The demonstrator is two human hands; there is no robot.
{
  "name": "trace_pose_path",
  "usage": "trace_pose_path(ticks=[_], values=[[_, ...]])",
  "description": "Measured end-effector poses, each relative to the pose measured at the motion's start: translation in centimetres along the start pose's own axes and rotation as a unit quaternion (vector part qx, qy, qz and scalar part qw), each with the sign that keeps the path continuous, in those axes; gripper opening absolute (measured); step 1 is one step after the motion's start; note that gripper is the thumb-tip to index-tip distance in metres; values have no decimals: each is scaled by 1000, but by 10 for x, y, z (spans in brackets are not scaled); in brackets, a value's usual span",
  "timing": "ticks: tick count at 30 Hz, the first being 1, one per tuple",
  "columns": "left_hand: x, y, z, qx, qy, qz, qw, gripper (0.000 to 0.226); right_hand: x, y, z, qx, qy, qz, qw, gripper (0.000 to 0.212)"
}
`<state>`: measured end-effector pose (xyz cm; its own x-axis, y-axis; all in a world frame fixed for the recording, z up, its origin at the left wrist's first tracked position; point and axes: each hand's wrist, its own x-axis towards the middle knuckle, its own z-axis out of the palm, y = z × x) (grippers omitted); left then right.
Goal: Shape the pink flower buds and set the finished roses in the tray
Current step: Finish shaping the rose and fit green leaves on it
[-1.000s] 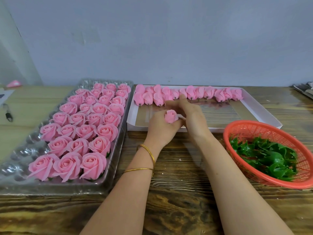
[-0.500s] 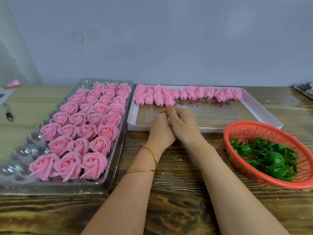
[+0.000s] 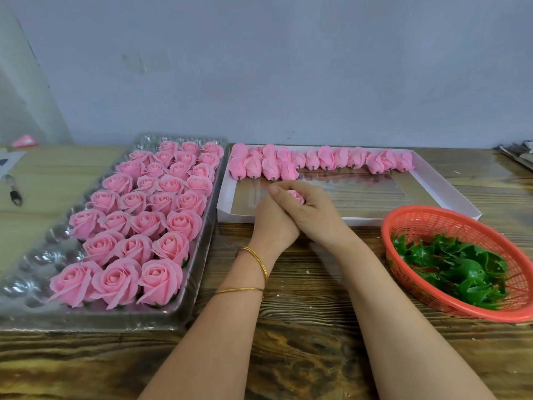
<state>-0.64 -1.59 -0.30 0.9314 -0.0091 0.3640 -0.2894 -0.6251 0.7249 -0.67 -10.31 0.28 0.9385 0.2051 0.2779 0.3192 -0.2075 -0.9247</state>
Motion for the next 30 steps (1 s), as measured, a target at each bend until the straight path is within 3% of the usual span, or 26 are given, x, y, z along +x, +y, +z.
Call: trace_pose_path(ticks=[5,7,9,11,16,19,23,30], values=[[2,-1,2,18,-10,14,1000,22,-3,-4,-4,40,-18,46,998,21],[0,-6,6,-23,-9,-21,999,11,-4,-6,-7,50,-30,61,996,26],[-4,-10,7,-97,-16,-85,991,37,-5,-6,-10,77,-43,79,993,38],[-6,-14,8,-147,-38,-96,984,51,-6,-5,-13,104,-55,95,989,48],[-6,1,-5,-239,-32,-21,970,10,-4,-10,-22,226,-51,96,968,32],[-8,3,-6,-284,-95,-29,954,25,-1,-14,-24,293,-2,83,952,37],[-10,3,-6,-335,-178,-66,923,26,-2,-17,-22,281,16,73,957,34],[-12,6,-6,-375,-226,-106,893,30,-6,-19,-17,213,-41,75,973,32]])
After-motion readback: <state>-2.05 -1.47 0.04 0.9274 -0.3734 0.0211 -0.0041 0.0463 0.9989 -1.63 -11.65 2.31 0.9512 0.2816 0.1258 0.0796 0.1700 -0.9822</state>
